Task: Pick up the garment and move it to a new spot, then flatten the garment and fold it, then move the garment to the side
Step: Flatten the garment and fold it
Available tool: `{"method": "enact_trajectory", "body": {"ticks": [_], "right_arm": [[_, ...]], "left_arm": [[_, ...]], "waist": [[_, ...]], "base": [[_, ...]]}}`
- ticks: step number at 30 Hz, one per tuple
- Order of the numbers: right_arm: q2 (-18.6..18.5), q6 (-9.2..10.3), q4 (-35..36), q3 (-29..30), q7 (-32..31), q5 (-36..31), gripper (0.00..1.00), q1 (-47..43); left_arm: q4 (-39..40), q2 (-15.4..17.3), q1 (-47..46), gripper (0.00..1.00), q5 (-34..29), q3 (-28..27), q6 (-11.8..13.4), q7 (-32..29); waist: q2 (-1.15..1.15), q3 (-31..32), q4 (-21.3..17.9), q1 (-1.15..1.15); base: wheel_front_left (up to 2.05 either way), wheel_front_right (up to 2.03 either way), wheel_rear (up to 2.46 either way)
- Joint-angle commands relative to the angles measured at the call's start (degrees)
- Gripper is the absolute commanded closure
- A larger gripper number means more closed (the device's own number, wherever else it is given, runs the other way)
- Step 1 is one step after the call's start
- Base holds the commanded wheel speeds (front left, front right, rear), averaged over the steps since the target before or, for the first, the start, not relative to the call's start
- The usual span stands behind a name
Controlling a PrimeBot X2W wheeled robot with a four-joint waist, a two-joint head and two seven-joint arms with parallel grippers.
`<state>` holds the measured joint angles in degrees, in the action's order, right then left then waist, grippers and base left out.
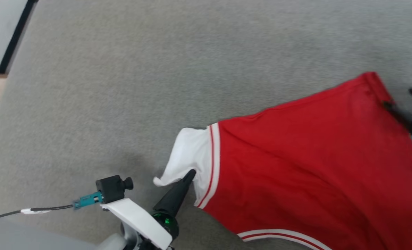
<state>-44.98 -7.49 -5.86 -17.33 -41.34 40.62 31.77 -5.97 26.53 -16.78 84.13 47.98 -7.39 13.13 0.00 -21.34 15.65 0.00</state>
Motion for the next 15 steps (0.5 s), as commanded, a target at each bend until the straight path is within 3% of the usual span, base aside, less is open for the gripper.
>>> {"method": "enact_trajectory", "body": {"ticks": [1, 7, 10, 15], "right_arm": [[-0.1, 0.01, -2.7, -2.4, -0.3, 1.0, 0.00, 1.7], [-1.7, 0.01, -10.0, -11.9, -0.2, 4.1, 0.00, 4.5], [-2.1, 0.00, -11.8, -15.4, 0.1, 6.0, 1.00, 5.8], [-2.3, 0.05, -14.6, -16.2, 5.1, 6.9, 1.00, 10.5]], "left_arm": [[-0.3, -0.6, -1.1, 1.00, -0.7, 0.3, -0.2, 0.2], [-0.5, -1.1, -1.6, 1.00, -0.1, 1.4, -0.2, 0.5], [-0.7, -0.7, -1.7, 1.00, 0.3, 1.6, -0.2, 0.5], [-1.5, 0.6, -4.4, 1.00, 0.1, 2.0, -0.2, -0.8]], "waist": [[0.00, -1.3, 1.9, 0.00], [0.00, -1.2, 3.3, 0.00], [0.00, -1.0, 2.9, 0.00], [0.00, -0.6, 0.7, 0.00]], "base": [[0.00, 0.00, 0.00], [0.00, 0.00, 0.00], [0.00, 0.00, 0.00], [0.00, 0.00, 0.00]]}}
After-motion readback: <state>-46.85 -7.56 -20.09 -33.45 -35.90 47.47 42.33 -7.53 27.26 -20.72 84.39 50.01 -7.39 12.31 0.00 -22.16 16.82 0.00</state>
